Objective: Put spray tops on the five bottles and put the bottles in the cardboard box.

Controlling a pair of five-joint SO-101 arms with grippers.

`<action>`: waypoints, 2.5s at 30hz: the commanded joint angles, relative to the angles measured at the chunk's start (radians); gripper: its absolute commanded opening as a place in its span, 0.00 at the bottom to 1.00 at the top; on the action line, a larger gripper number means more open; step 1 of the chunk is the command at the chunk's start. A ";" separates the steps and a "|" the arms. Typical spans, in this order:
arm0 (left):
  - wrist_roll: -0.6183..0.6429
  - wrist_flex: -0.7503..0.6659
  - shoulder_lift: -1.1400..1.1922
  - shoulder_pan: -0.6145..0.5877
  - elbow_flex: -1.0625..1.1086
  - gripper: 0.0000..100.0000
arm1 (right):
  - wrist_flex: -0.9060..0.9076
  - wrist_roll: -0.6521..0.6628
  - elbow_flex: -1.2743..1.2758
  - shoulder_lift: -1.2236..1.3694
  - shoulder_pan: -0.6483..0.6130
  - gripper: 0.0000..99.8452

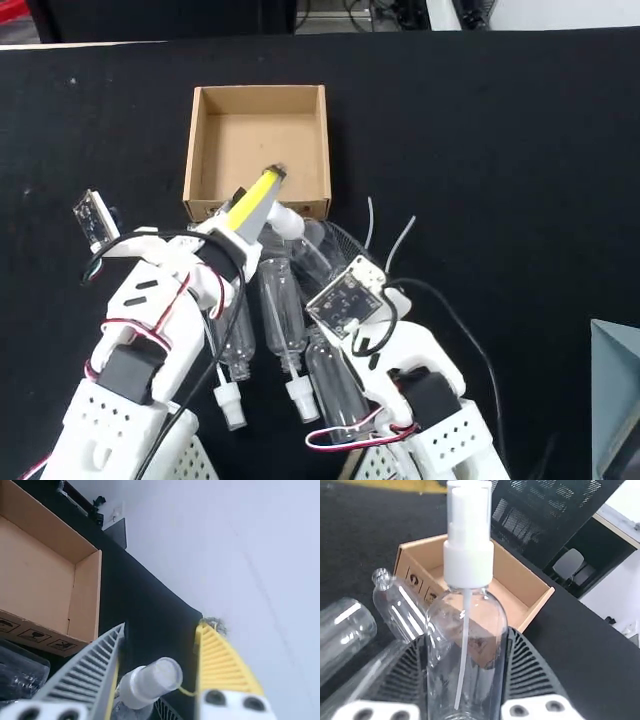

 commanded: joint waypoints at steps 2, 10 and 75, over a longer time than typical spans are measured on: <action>0.011 -0.035 -0.003 0.012 -0.047 0.20 | -0.034 -0.021 -0.005 -0.013 -0.020 0.01; 0.009 -0.216 -0.005 0.068 0.068 0.20 | -0.031 -0.026 -0.005 -0.013 -0.021 0.01; -0.063 -0.235 -0.316 -0.222 0.255 0.20 | -0.031 -0.028 -0.070 -0.015 -0.014 0.01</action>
